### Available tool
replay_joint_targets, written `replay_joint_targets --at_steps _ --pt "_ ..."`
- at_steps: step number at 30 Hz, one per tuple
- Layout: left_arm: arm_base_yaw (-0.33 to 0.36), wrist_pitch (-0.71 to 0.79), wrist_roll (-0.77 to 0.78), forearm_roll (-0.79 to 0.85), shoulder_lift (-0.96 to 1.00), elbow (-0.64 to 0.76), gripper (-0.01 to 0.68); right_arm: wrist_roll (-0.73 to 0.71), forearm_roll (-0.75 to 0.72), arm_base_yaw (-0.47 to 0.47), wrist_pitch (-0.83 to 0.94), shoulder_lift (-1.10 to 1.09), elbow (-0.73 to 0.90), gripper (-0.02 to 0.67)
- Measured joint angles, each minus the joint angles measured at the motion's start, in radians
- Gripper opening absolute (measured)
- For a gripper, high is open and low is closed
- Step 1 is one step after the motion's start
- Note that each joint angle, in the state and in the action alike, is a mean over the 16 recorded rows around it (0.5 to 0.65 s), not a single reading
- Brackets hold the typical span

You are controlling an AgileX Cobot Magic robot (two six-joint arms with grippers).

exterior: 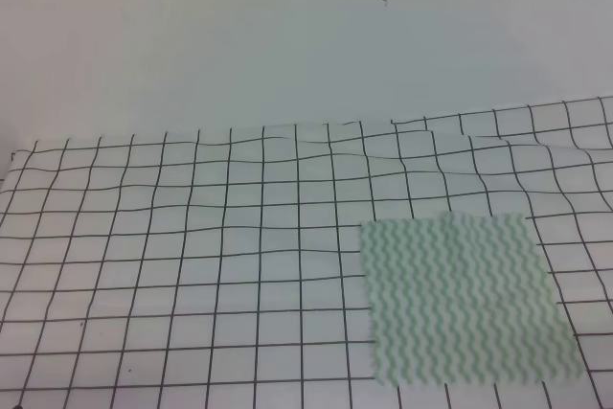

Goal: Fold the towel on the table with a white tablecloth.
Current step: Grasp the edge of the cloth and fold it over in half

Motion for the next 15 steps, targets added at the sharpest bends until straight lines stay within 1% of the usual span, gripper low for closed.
replay_joint_targets --at_steps 15 --pt "0.0 0.0 0.0 0.0 -0.001 0.0 0.0 0.0 0.0 0.0 0.0 0.0 0.0 -0.002"
